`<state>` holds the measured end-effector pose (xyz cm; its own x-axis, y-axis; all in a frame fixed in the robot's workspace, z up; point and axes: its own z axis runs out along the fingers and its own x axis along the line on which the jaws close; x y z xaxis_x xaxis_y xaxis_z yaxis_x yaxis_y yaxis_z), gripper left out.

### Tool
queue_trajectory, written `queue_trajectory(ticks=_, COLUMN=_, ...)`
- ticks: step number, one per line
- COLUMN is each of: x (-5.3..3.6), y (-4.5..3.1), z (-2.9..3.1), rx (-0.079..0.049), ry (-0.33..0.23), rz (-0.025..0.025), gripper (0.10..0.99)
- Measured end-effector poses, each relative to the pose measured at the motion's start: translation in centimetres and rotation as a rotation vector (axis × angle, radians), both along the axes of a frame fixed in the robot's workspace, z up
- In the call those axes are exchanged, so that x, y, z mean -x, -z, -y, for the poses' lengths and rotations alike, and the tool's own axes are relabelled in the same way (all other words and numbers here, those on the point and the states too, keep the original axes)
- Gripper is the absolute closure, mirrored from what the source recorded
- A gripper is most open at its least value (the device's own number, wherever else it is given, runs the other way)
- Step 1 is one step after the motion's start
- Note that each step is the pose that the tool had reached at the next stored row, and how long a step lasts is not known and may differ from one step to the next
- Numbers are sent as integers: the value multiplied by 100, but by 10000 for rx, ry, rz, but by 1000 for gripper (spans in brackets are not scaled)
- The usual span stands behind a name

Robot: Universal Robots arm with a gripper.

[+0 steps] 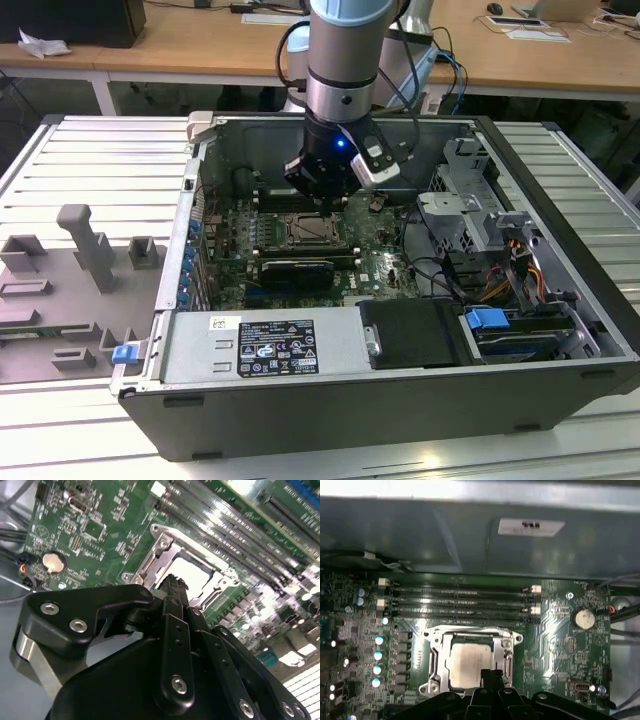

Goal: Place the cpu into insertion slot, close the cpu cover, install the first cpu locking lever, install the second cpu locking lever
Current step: 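Install the second cpu locking lever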

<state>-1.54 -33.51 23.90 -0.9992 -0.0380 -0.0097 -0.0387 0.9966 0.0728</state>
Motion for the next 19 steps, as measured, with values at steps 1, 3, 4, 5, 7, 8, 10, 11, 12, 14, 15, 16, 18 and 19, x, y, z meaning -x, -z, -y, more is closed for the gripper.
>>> queue_trajectory(ticks=1, x=0, y=0, z=33, rx=-1, ry=-1, rz=0, gripper=980)
queue_trajectory(ticks=3, x=1, y=-24, z=39, rx=0, ry=2, rz=-1, gripper=980)
queue_trajectory(ticks=4, x=1, y=-41, z=40, rx=-1, ry=1, rz=0, gripper=980)
queue_trajectory(ticks=5, x=0, y=-59, z=42, rx=-2, ry=0, rz=1, gripper=980)
queue_trajectory(ticks=7, x=0, y=-60, z=83, rx=-3, ry=0, rz=0, gripper=980)
queue_trajectory(ticks=8, x=0, y=-61, z=116, rx=-8, ry=-1, rz=0, gripper=980)
queue_trajectory(ticks=10, x=0, y=-60, z=177, rx=-19, ry=-1, rz=0, gripper=980)
queue_trajectory(ticks=11, x=0, y=-59, z=188, rx=-21, ry=-1, rz=-13, gripper=980)
queue_trajectory(ticks=12, x=0, y=-54, z=195, rx=-31, ry=-1, rz=-53, gripper=980)
queue_trajectory(ticks=14, x=0, y=-48, z=202, rx=-64, ry=-1, rz=-99, gripper=980)
queue_trajectory(ticks=15, x=0, y=-45, z=206, rx=-84, ry=0, rz=-102, gripper=980)
queue_trajectory(ticks=16, x=0, y=-41, z=211, rx=-114, ry=0, rz=-103, gripper=980)
queue_trajectory(ticks=18, x=0, y=-40, z=223, rx=-137, ry=-2, rz=-104, gripper=980)
queue_trajectory(ticks=19, x=0, y=-39, z=236, rx=-149, ry=-1, rz=-104, gripper=980)
